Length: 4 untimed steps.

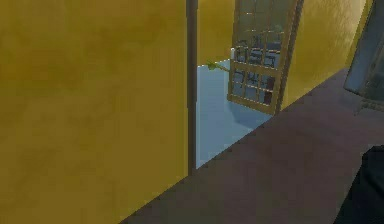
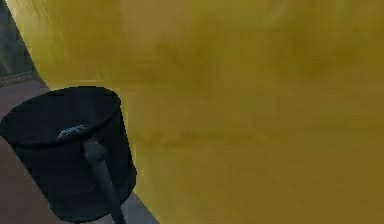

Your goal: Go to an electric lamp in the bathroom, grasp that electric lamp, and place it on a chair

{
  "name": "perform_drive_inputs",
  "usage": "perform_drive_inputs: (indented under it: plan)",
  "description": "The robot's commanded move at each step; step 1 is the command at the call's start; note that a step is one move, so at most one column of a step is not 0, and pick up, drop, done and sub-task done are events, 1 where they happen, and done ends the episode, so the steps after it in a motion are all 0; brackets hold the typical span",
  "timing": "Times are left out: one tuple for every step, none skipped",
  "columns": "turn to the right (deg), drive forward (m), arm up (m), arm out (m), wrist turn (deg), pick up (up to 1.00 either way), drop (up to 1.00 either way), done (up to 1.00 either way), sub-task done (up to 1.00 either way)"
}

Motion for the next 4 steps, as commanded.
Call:
perform_drive_inputs:
  plan:
    - [0.0,0.15,0.00,0.00,0.0,0.00,0.00,0.00,0.00]
    - [21.0,0.00,0.00,0.00,0.0,0.00,0.00,0.00,0.00]
    - [0.0,0.55,0.00,0.00,0.0,0.00,0.00,0.00,0.00]
    - [-36.0,0.00,0.00,0.00,0.0,0.00,0.00,0.00,0.00]
